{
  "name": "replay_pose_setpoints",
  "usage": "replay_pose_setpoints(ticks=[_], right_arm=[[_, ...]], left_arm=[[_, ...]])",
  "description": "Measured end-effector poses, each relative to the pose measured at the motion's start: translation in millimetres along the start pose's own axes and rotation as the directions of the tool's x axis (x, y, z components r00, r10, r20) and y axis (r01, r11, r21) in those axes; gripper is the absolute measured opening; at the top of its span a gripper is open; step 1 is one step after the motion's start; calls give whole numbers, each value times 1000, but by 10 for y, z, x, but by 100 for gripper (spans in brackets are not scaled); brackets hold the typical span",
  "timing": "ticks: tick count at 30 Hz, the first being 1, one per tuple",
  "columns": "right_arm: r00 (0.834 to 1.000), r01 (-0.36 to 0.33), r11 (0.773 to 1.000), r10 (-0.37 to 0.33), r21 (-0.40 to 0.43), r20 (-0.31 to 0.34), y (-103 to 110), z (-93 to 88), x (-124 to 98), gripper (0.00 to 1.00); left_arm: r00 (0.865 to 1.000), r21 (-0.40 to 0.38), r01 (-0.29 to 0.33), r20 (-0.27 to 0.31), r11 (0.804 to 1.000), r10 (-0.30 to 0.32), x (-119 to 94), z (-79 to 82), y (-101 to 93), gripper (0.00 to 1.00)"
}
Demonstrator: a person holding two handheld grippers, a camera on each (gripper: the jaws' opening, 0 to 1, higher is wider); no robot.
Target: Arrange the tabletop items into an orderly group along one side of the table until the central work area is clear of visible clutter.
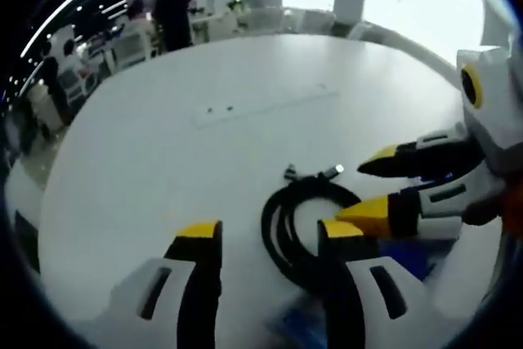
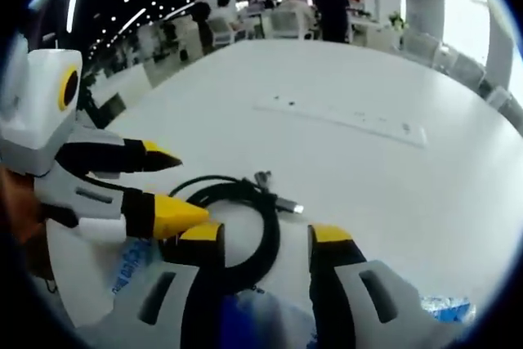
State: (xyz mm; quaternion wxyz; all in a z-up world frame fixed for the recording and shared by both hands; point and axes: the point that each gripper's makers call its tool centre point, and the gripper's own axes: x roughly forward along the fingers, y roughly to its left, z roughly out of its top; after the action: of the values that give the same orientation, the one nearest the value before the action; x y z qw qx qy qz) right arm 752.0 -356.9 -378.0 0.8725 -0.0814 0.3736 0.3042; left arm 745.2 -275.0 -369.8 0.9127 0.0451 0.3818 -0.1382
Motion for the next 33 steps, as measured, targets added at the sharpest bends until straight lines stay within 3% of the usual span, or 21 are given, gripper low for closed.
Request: replay_pose_setpoints(ticks=[17,33], right_arm=[[999,10,1000,-11,-23,-36,-41,-86,89,31],[998,-6,999,4,-38,-61,9,-148,161,21]], left_arm=[[999,95,-6,-36,995,9,115,-41,-52,23],[997,138,3,-71,990,7,177,-82,-76,16]])
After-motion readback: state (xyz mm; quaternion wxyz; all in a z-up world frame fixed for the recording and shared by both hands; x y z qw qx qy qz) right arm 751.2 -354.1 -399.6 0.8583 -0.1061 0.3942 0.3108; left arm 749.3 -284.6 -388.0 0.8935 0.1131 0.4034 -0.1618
